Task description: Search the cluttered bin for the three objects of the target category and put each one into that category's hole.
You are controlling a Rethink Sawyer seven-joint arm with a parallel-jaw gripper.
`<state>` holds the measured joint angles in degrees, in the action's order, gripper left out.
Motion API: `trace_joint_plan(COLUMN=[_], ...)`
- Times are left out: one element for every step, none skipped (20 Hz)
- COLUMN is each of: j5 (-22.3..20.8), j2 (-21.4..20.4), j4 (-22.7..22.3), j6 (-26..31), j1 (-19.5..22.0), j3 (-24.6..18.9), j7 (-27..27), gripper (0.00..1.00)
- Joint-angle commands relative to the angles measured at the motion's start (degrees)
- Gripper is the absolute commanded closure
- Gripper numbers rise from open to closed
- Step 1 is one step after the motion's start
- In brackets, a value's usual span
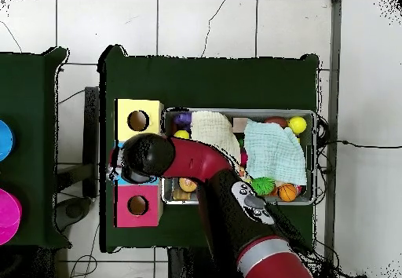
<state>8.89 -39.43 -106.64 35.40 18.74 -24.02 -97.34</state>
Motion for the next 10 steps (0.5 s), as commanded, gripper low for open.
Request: trace_joint_plan(j5=[-2.85,-2.94,-2.88,-2.94,-2.97,-2.85,-2.65,-2.67,-2.54,-2.40], j2=[2.35,2.39,2.39,2.49,2.60,2.71,2.77,2.74,2.65,2.38], j4=[5.04,5.06,4.94,5.01,4.92,4.90,4.82,4.52,4.26,3.72], j6=[-0.71,-0.52,0.18,0.50,0.86,1.32,2.89,3.13,3.72,3.93], j1=[-0.49,-0.48,-0.45,-0.47,-0.46,-0.49,-0.61,-0.69,-0.67,-0.78], j3=[1.99,2.08,2.26,2.38,2.50,2.61,2.92,3.08,3.19,3.20], j7=[-4.68,-4.79,-5.00,-5.04,-5.06,-5.19,-5.56,-5.71,-5.88,-6.09], gripper=[1.00,1.00,1.00,1.00,1.00,1.00,1.00,1.00,1.00,1.00])
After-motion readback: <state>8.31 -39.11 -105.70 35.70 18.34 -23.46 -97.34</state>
